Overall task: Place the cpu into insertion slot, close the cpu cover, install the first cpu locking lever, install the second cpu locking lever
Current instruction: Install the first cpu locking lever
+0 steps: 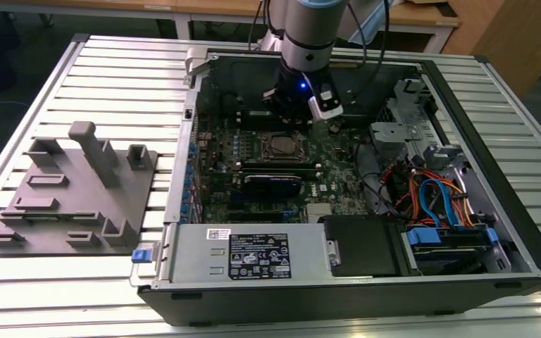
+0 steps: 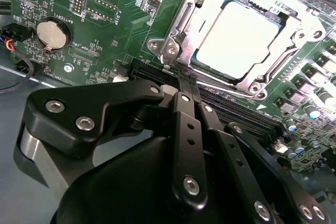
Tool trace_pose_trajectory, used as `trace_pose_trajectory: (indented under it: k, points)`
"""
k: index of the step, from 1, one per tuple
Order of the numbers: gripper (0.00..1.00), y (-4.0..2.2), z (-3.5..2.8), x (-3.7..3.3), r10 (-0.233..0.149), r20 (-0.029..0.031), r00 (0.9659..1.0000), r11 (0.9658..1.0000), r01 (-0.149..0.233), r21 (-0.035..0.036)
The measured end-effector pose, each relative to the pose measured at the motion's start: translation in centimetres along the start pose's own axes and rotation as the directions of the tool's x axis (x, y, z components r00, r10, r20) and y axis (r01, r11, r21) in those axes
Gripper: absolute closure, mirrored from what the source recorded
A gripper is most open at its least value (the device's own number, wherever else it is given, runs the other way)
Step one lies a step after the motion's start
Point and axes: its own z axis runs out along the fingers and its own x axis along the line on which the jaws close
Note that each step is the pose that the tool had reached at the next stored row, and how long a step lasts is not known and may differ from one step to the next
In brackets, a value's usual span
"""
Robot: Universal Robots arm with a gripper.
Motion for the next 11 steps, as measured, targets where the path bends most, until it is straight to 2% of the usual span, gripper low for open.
trace_pose_trajectory:
  k: [11]
  points:
    - [0.89, 0.02, -0.19, -0.03, 0.000, -0.0001, 1.0000, 1.0000, 0.000, -0.0001]
